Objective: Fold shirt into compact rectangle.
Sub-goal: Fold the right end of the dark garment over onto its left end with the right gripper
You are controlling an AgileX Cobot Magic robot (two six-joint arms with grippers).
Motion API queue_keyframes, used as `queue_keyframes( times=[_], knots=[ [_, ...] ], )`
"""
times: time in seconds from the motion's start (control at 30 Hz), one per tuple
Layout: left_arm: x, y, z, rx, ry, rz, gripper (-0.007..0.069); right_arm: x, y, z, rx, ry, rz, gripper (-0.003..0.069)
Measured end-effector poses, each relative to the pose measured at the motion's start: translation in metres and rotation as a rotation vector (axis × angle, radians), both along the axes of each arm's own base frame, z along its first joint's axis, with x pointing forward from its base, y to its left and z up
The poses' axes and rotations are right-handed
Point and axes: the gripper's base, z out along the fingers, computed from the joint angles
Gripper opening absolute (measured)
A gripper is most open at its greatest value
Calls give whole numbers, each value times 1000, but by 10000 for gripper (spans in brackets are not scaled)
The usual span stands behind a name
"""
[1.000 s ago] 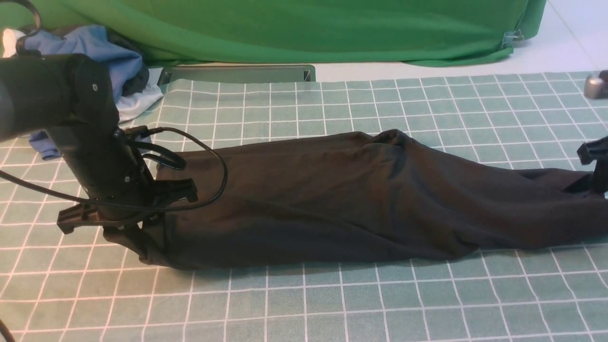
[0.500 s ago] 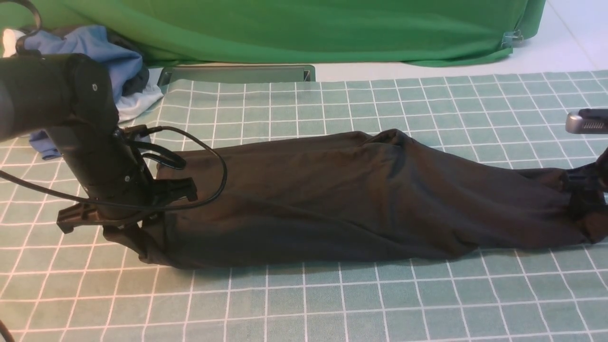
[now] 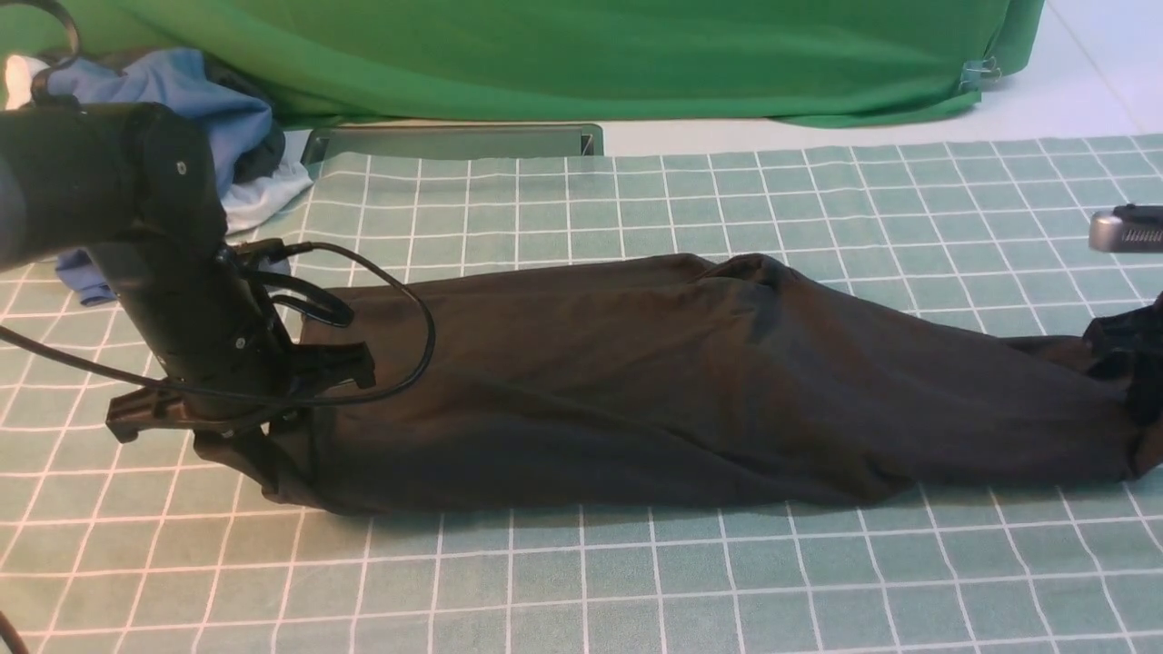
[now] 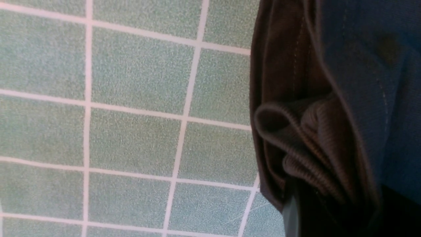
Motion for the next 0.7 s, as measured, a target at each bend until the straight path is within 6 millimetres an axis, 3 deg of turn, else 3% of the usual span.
queue_keyframes(
  times=[0.4,0.7],
  knots=[
    [-8,-2,-19,-22,-15,-2,107,-15,-41,5,-17,24,-134,104],
    [-17,-8,-7,-90,-10,-45,107,-39,-41,-1,-16,118,-136,104]
  ],
)
